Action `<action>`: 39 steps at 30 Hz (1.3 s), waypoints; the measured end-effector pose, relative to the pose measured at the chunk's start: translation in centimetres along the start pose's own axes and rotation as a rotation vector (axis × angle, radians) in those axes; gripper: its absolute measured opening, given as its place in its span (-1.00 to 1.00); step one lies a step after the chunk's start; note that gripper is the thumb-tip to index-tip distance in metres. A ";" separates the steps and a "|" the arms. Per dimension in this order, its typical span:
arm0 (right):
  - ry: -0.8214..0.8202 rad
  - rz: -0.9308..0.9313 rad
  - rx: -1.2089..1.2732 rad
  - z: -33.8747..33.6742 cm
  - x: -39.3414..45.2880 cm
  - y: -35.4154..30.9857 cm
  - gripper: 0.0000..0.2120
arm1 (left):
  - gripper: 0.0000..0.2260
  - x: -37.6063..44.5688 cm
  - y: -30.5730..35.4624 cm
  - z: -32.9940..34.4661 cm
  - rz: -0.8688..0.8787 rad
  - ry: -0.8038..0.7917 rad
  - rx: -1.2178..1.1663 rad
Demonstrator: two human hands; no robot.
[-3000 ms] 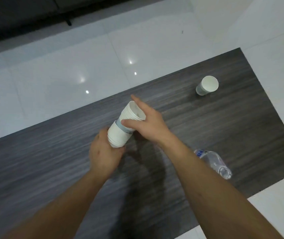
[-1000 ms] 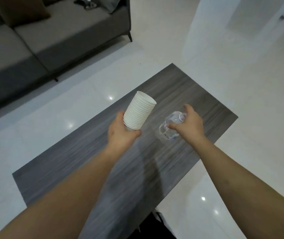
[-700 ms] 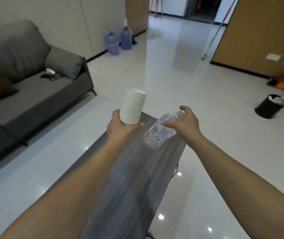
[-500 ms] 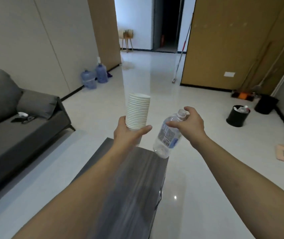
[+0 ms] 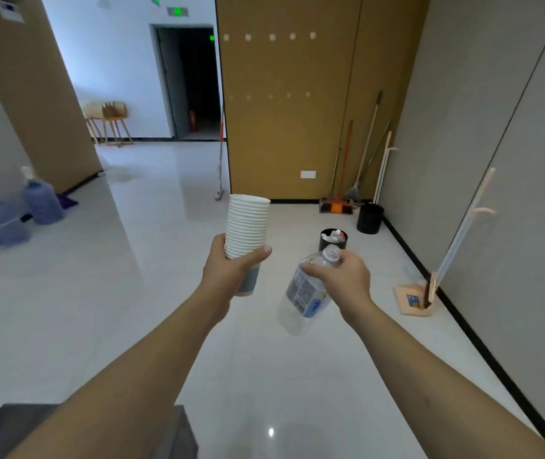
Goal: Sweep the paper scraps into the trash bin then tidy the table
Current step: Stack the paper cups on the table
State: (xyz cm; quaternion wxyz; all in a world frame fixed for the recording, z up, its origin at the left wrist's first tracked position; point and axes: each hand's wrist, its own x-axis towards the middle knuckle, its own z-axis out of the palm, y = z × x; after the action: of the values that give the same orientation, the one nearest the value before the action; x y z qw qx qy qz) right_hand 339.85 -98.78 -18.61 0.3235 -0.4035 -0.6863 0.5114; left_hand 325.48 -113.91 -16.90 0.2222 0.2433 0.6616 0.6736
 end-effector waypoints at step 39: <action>0.155 0.489 -0.107 7.3 82.9 19.8 -0.59 | -0.12 85.6 -19.0 33.1 -0.202 -0.319 0.558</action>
State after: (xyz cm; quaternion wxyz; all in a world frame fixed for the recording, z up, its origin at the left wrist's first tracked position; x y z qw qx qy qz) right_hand 299.51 -25.65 -37.06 0.2199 -0.6119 -0.5677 0.5050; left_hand 278.65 -34.31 -32.75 0.3134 0.3303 0.7981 0.3946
